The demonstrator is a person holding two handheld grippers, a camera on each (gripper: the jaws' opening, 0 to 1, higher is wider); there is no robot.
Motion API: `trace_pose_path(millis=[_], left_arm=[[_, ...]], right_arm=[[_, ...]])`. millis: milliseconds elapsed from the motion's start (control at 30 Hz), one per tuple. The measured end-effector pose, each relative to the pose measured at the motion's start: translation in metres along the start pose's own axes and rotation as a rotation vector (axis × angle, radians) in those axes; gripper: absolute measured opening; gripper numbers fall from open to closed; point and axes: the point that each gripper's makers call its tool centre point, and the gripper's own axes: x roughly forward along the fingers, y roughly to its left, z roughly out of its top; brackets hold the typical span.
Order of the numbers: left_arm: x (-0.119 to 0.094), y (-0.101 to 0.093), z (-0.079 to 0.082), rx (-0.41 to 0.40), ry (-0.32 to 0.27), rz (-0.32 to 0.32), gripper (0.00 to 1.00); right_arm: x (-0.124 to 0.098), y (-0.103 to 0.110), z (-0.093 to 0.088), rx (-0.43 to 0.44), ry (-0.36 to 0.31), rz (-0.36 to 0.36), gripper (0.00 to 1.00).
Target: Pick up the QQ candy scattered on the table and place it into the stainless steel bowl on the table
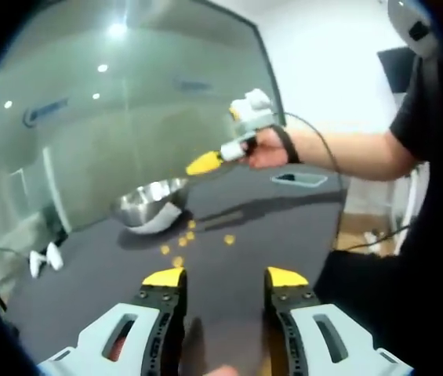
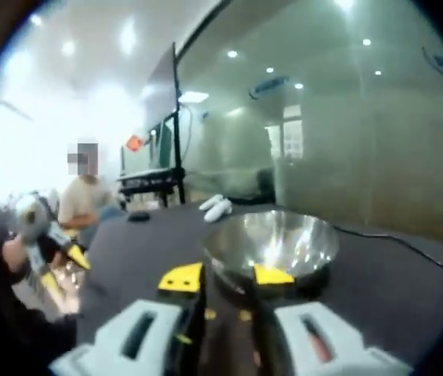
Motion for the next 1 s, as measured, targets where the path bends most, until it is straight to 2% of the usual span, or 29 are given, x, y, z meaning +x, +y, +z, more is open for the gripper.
trace_pose_path(millis=[167, 267, 333, 433, 733, 933, 1000], left_arm=[[0.003, 0.0, -0.002, 0.002, 0.006, -0.001, 0.41], [0.004, 0.001, -0.001, -0.007, 0.002, -0.001, 0.4], [0.005, 0.001, 0.001, -0.004, 0.0, -0.001, 0.4], [0.006, 0.002, 0.001, -0.004, 0.0, 0.0, 0.4], [0.008, 0.0, 0.0, -0.008, 0.005, 0.002, 0.4], [0.007, 0.001, -0.001, -0.02, 0.004, 0.007, 0.4], [0.007, 0.001, -0.002, -0.021, 0.005, 0.009, 0.4]], right_arm=[[-0.031, 0.031, -0.034, 0.038, 0.032, 0.065, 0.23], [-0.043, 0.041, -0.054, 0.009, 0.072, 0.069, 0.23], [-0.049, 0.046, -0.067, -0.056, 0.106, 0.058, 0.23], [-0.051, 0.059, -0.08, -0.081, 0.133, 0.087, 0.23], [-0.034, 0.067, -0.089, -0.058, 0.146, 0.123, 0.23], [-0.008, 0.072, -0.092, -0.073, 0.161, 0.152, 0.22], [0.002, 0.074, -0.092, -0.047, 0.154, 0.169, 0.2]])
